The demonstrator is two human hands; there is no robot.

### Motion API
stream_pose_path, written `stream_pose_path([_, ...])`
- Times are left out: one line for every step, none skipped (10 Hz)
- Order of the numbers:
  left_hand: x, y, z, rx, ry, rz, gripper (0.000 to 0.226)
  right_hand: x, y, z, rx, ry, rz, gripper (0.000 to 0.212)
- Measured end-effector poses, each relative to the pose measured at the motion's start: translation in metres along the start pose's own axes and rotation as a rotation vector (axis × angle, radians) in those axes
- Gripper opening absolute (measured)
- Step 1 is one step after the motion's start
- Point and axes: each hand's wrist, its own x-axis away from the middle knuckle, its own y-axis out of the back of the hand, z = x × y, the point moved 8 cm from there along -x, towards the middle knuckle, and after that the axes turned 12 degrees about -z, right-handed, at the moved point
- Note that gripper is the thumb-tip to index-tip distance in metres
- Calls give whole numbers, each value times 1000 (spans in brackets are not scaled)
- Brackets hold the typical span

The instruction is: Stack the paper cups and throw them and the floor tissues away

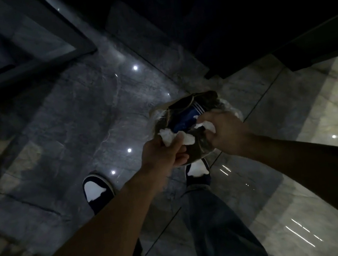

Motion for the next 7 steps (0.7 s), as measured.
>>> stream_pose_path([4,1,2,6,40,-4,38,2,3,-3,-2,-8,-14,36])
stream_pose_path([10,11,1,17,62,-59,27,5,12,2,8,4,-33,32])
stream_pose_path([19,33,-3,15,58,-140,19,12,23,12,0,7,-22,32])
stream_pose_path([38,63,-11,-22,27,-184,20,17,37,30,0,16,-24,38])
stream_pose_path([60,105,-17,-15,30,-240,18,23,53,52,41,-8,-2,39])
stream_pose_path([83,154,-18,50,16,-309,20,38,65,72,71,-49,3,25])
stream_pose_path([113,207,-29,48,-81,-415,33,60,66,90,88,-90,74,14])
